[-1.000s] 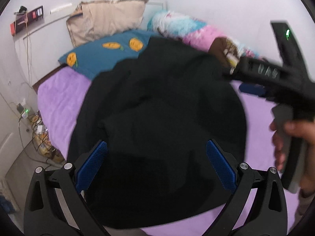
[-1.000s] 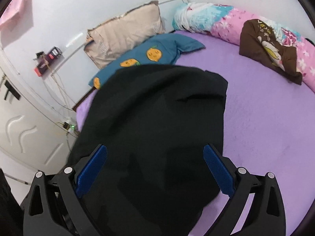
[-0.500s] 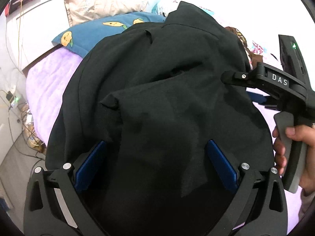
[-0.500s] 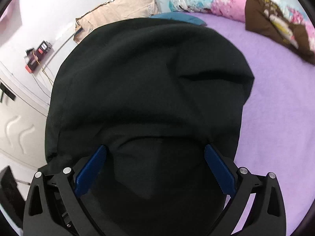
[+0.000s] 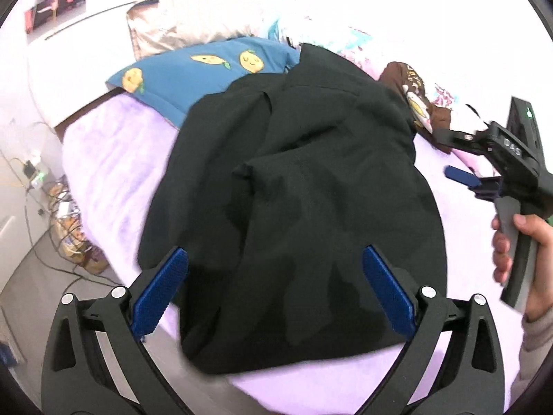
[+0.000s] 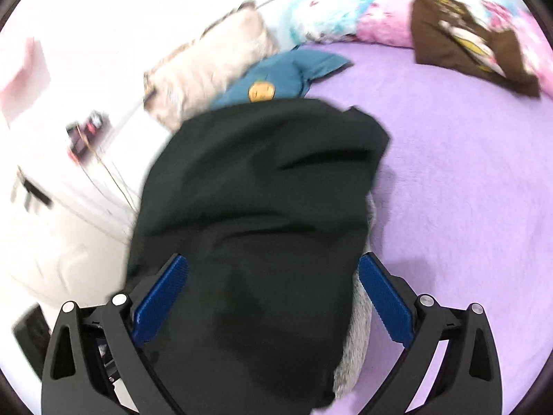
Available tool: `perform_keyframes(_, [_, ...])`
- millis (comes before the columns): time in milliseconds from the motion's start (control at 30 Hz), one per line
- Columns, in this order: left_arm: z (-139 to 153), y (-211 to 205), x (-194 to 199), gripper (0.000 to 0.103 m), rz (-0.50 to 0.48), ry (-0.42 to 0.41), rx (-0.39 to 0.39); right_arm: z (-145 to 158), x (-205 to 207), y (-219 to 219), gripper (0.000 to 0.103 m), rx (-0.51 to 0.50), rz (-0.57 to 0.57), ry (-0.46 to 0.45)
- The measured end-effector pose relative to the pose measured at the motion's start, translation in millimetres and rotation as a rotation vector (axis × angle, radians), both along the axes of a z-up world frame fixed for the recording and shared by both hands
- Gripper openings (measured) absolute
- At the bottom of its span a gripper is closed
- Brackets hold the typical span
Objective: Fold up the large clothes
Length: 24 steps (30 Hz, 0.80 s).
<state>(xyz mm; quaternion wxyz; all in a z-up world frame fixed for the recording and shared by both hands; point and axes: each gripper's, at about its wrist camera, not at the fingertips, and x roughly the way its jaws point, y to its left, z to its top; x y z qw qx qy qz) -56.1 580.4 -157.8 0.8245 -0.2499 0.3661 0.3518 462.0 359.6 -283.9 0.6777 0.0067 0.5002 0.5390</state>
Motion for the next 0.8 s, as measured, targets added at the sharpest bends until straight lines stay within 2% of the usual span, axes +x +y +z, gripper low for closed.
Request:
perform_keyframes(100, [3.2, -12.7, -16.5, 0.097, 0.004, -0.01, -0.019, 5.6, 4.5, -37.8, 0.098, 0.013, -0.061, 0.0])
perform_keyframes(267, [4.4, -32.1, -31.2, 0.097, 0.004, 0.022, -0.02, 4.2, -4.9, -77.1, 0.098, 0.012, -0.073, 0.022])
perform_keyframes(467, [14.9, -68.6, -55.8, 0.097, 0.007, 0.004, -0.03, 7.4, -57.5, -133.9, 0.098, 0.0, -0.051, -0.021])
perform_keyframes(600, [24.4, -99.6, -67.4, 0.097, 0.007, 0.011, -0.007, 16.0, -96.3, -170.1, 0.098, 0.002, -0.051, -0.057])
perform_keyframes(800, [37.1, -154.3, -91.8, 0.097, 0.024, -0.002, 0.02, 30.6, -166.1, -210.8, 0.098, -0.049, 0.002, -0.196])
